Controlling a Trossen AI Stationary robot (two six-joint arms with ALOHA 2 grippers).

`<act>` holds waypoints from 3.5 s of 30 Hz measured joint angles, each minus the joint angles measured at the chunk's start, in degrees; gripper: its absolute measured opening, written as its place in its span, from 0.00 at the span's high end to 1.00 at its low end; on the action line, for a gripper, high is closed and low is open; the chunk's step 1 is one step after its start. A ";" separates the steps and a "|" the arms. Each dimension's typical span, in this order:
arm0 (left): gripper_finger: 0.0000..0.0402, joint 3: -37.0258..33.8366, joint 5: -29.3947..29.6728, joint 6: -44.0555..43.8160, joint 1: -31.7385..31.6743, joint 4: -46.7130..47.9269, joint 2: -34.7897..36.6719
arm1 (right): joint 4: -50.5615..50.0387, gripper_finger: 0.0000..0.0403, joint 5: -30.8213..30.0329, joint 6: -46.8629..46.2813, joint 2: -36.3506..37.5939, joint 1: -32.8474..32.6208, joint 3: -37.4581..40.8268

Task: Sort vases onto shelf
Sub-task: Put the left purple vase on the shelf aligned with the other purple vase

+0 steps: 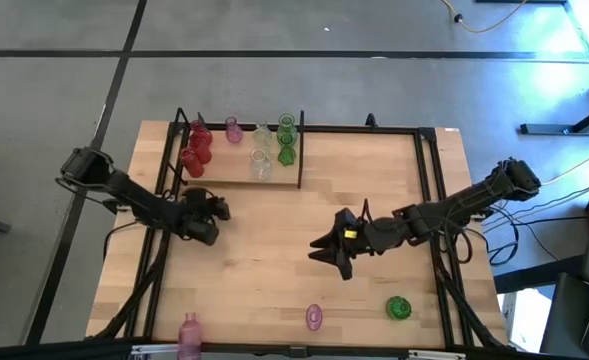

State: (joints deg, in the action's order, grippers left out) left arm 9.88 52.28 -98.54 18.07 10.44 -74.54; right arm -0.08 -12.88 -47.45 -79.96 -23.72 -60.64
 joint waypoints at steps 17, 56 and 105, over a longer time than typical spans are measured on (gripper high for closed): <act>1.00 0.51 -5.83 9.20 -1.75 -3.65 2.80 | -0.43 0.58 0.02 -0.27 0.00 2.01 0.00; 1.00 39.24 -57.03 -18.15 40.52 22.86 5.73 | 0.04 0.58 2.40 13.10 0.04 2.01 -0.07; 0.43 37.65 -63.71 -31.01 35.07 19.09 -7.05 | 0.02 0.58 2.40 14.94 0.04 0.38 -0.05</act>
State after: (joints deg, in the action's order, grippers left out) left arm 47.53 -11.43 -129.55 53.14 29.53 -81.58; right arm -0.06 -10.48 -32.51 -79.92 -23.34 -60.69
